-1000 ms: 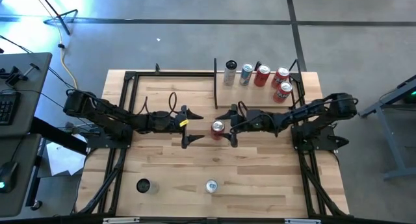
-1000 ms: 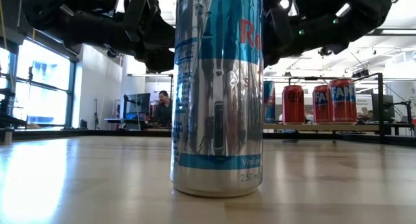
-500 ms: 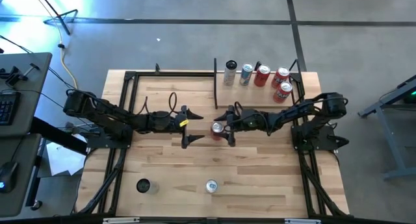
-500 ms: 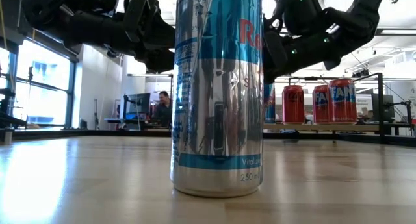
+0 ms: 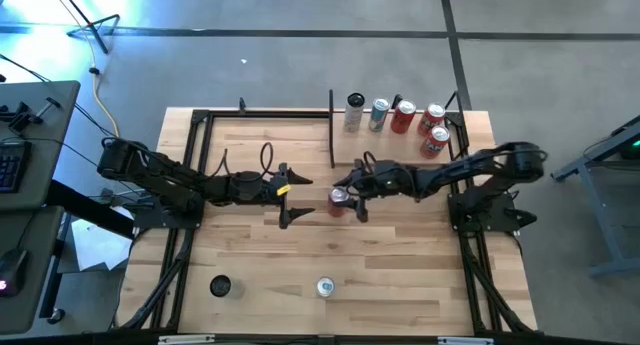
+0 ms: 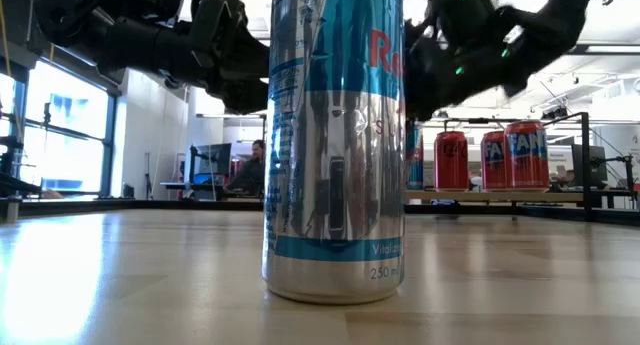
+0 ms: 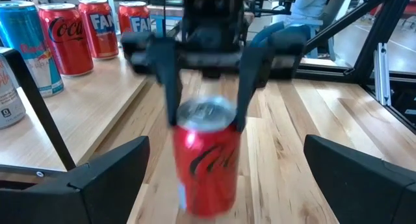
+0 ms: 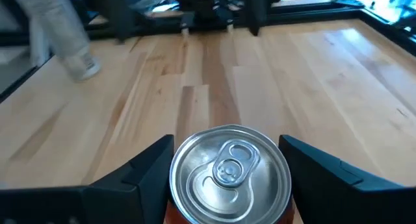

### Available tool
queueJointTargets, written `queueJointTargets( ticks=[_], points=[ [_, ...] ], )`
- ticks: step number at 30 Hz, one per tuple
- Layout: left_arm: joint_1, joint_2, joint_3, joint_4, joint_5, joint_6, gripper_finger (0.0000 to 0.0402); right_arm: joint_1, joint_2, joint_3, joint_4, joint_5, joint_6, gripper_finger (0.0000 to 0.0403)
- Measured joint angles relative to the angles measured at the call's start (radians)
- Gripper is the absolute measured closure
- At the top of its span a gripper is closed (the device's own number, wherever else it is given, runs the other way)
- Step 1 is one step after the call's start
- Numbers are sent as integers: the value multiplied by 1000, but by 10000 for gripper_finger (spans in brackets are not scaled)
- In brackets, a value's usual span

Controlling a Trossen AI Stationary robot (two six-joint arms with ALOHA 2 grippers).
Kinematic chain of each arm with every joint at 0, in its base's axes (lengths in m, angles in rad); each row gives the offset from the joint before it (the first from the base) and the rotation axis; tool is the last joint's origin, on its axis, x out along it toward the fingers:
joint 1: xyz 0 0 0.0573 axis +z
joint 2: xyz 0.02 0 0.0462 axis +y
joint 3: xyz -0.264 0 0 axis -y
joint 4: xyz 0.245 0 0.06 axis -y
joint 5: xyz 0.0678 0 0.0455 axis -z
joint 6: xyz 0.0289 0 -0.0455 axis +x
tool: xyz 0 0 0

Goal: Place canned beverage on shelf
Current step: Put the red soda can on the shelf and align it with the other red soda can

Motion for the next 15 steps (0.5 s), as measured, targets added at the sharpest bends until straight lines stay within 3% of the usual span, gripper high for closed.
queueJointTargets(
  ticks=[8, 12, 15],
  points=[
    [0, 0, 0, -21, 0, 0, 2, -31, -483, 0, -522, 129, -180, 165],
    [0, 0, 0, -21, 0, 0, 2, -116, -746, 1, -787, 122, -285, 165],
    [0, 0, 0, -21, 0, 0, 2, -212, -873, 0, -909, 127, -350, 165]
  ],
)
